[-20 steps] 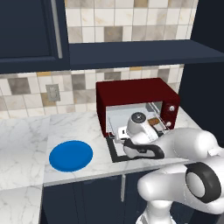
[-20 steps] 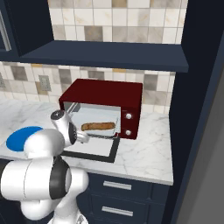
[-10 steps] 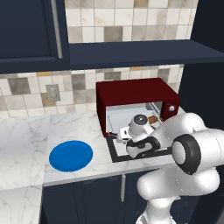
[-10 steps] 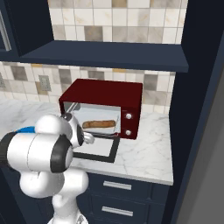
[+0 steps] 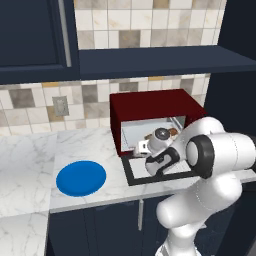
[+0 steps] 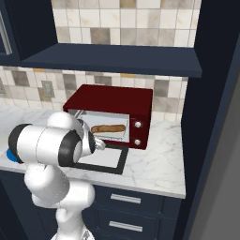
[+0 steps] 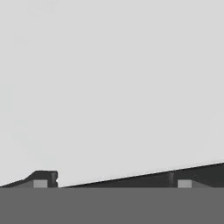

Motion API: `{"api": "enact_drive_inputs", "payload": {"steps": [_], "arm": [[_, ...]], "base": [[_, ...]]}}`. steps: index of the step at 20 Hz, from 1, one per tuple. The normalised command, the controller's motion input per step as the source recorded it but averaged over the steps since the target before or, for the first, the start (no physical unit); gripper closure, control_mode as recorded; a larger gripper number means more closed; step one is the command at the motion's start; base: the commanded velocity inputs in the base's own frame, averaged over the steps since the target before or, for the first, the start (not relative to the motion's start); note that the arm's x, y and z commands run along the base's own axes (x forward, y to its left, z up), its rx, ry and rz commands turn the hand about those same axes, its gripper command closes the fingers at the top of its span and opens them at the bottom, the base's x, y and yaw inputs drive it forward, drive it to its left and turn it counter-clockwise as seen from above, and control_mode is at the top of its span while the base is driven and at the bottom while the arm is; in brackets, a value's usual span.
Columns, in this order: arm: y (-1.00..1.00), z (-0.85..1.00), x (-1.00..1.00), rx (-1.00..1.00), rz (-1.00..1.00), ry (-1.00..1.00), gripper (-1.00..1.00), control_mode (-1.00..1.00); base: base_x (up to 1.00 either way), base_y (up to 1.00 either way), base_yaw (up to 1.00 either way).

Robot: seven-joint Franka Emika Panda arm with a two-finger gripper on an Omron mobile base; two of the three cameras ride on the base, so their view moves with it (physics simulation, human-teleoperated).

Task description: Pull the toaster oven rack outwards. Pick up the baguette from the plate and place it on the toaster oven rack. Close the toaster oven door fully and set the temperature to the lowest setting.

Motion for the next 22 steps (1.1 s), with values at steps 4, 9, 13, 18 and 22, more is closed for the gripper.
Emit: {"api": "enact_drive_inputs", "payload": {"steps": [4, 9, 13, 18, 22], "arm": [[-0.11, 0.00, 0.45, 0.07, 0.00, -0.13, -1.00, -1.00], [-0.10, 0.00, 0.48, 0.07, 0.00, -0.11, -1.00, -1.00], [-0.04, 0.00, 0.51, 0.07, 0.00, -0.11, -1.00, -1.00], [-0.04, 0.03, 0.55, 0.07, 0.00, -0.11, -1.00, -1.00], [-0.09, 0.18, 0.47, 0.08, 0.00, -0.13, -1.00, -1.00]], "base": [[0.00, 0.00, 0.00], [0.00, 0.00, 0.00], [0.00, 0.00, 0.00], [0.00, 0.00, 0.00], [0.00, 0.00, 0.00]]}}
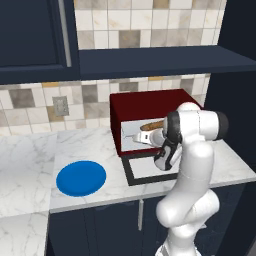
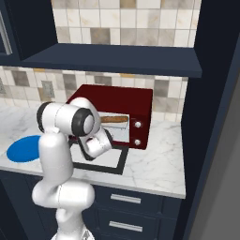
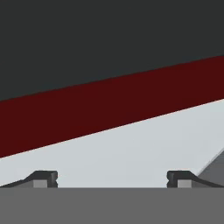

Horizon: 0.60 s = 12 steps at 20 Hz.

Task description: Pull the toaster oven rack outwards. Pick up the baguette from the plate and place it on the toaster oven rack. Close the toaster oven door fully and set the temperature to the lowest setting.

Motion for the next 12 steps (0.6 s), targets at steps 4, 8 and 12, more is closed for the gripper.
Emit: {"api": "enact_drive_inputs", "payload": {"steps": [4, 8, 12], "arm": [[-0.09, 0.41, 0.08, 0.06, -0.02, -0.18, -1.00, -1.00], [-0.11, 0.66, -0.02, 0.04, -0.04, -0.15, -1.00, -1.00], [-0.16, 0.83, -0.27, 0.02, -0.02, -0.10, -1.00, -1.00]], "base": [[0.00, 0.00, 0.00], [0.00, 0.00, 0.00], [0.00, 0.00, 0.00]]}}
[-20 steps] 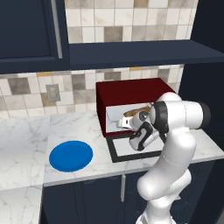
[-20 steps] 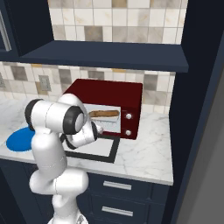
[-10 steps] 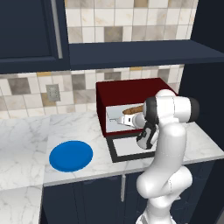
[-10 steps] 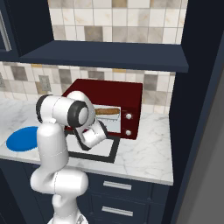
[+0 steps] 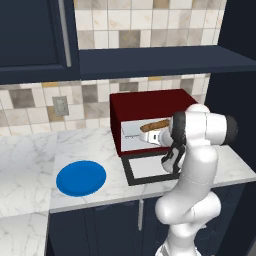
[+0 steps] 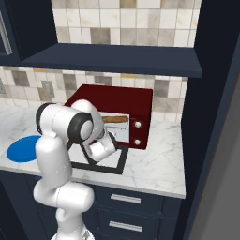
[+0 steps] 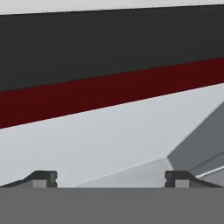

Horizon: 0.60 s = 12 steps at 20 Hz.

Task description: Pull the toaster oven rack outwards. Pick up the baguette from the plate and place it on the toaster oven rack. Close the toaster oven door fully and set the temperature to the lowest setting.

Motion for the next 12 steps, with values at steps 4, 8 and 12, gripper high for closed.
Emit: {"api": "enact_drive_inputs", "payload": {"steps": [4, 8, 12], "arm": [[-0.19, 0.90, -0.49, 0.03, -0.01, -0.03, -1.00, -1.00], [-0.20, 0.94, -0.81, 0.02, 0.00, 0.00, -1.00, -1.00], [-0.21, 0.94, -0.81, 0.00, 0.00, 0.02, -1.00, -1.00]], "base": [[0.00, 0.00, 0.00], [0.00, 0.00, 0.00], [0.00, 0.00, 0.00]]}}
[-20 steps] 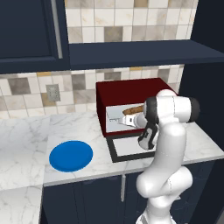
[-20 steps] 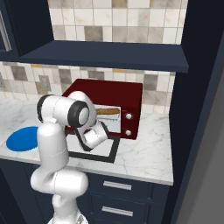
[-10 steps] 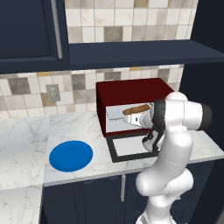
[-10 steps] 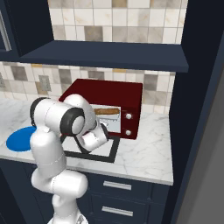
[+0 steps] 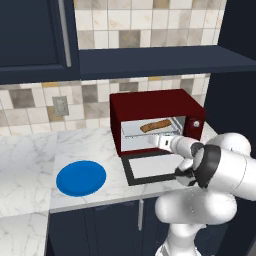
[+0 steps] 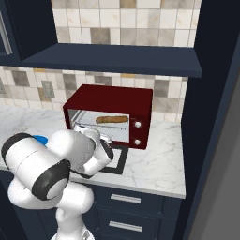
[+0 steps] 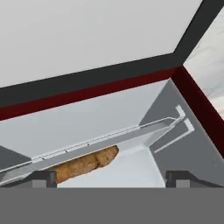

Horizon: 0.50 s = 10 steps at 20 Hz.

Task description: Pull the toaster oven rack outwards. Pick up the baguette from the plate and place it on the toaster oven rack. Close the toaster oven door fully and set the temperature to the lowest setting.

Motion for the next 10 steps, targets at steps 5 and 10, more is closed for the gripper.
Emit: {"api": "enact_drive_inputs", "payload": {"steps": [5, 10], "arm": [[-0.20, 1.00, -0.43, 0.00, 0.00, 0.06, -1.00, -1.00], [-0.18, 1.00, -0.22, 0.00, 0.00, 0.22, -1.00, -1.00]], "base": [[0.00, 0.00, 0.00], [0.00, 0.00, 0.00]]}}
